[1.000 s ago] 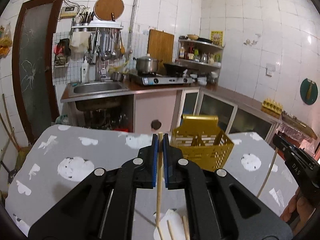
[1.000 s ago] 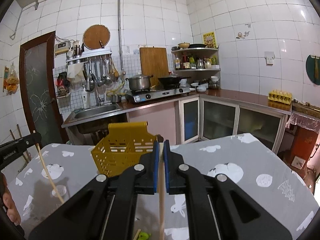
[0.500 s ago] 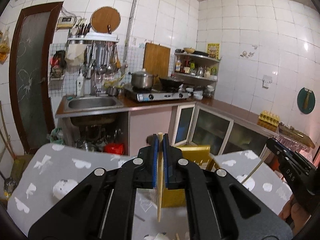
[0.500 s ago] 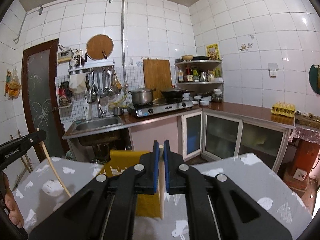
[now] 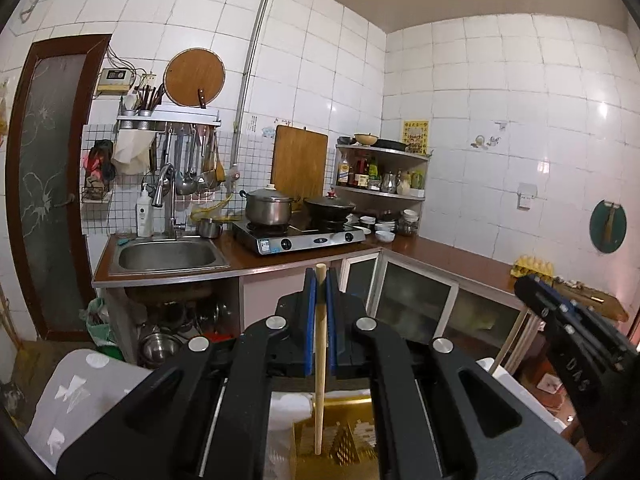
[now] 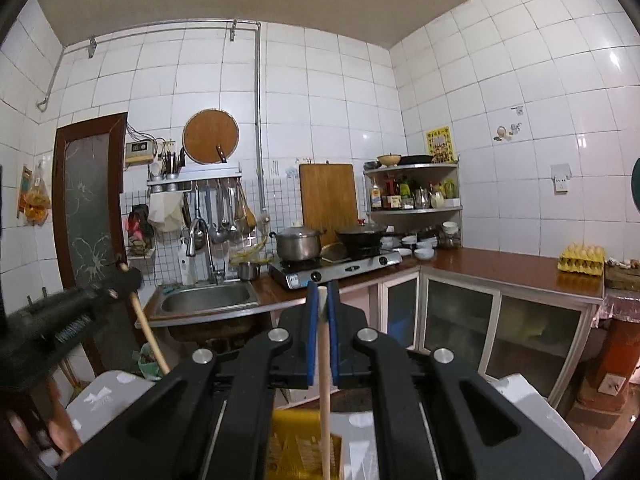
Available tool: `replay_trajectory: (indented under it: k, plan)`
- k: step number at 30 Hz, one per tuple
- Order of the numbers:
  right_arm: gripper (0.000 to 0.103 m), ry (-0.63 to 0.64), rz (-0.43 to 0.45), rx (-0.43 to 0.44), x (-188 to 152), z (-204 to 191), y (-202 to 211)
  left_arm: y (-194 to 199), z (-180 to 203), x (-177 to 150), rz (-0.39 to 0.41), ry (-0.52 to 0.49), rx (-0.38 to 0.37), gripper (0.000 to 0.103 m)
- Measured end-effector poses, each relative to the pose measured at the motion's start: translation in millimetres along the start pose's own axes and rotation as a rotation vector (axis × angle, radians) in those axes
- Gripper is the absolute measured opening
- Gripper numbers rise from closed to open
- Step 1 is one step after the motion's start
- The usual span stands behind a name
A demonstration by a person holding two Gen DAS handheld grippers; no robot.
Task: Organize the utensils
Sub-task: 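Lower both chopsticks into the yellow holder and open both tools, then move the left tool to a chopstick while the right tool reaches the blue spoon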
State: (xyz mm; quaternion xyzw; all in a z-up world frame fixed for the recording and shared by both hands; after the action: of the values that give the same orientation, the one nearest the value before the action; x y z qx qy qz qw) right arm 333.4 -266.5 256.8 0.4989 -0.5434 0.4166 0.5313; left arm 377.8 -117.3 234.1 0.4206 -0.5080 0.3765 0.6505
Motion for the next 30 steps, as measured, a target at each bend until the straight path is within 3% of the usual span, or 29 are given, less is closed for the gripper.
replay_trajectory:
  k: [4,9,16,18,19,21,23,28,30]
  plan:
    - [0.005,0.006,-0.035,-0.001,-12,-9,-33,-36,-8,-21,-0.031,0.008,0.001,0.004]
    - [0.005,0.054,-0.137,-0.010,-60,-11,-70,-74,-23,-72,-0.120,0.022,0.024,0.004]
    - [0.005,0.084,-0.276,-0.007,-120,-2,-94,-85,-50,-113,-0.200,0.076,0.054,0.005]
    - [0.006,0.087,-0.290,-0.004,-123,-2,-93,-82,-51,-116,-0.215,0.070,0.062,0.015]
    - [0.006,0.098,-0.290,-0.013,-122,-3,-90,-76,-52,-114,-0.214,0.069,0.066,0.026]
    - [0.015,0.118,-0.265,-0.043,-115,0,-80,-62,-54,-105,-0.191,0.061,0.083,0.041]
    - [0.069,0.113,-0.237,-0.063,-105,6,-67,-44,-55,-94,-0.161,0.049,0.096,0.065]
    - [0.070,0.115,-0.221,-0.115,-92,25,-25,14,-64,-77,-0.107,0.041,0.120,0.098]
    - [0.070,0.117,-0.240,-0.151,-98,35,-6,35,-66,-81,-0.113,0.024,0.114,0.098]
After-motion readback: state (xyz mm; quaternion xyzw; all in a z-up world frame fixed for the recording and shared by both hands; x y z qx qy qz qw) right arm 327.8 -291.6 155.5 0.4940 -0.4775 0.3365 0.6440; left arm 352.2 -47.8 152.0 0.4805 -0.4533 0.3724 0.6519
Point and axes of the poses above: each gripper's, at about its wrist camera, not at the fingertips, and y roughly against the way its jaws point, z to its right, x to its top, the point moved 6 cm from there along -y, roughly the way its jaws point, and after that the axes turned 9 degrees about -x, right-handed, at the moved point
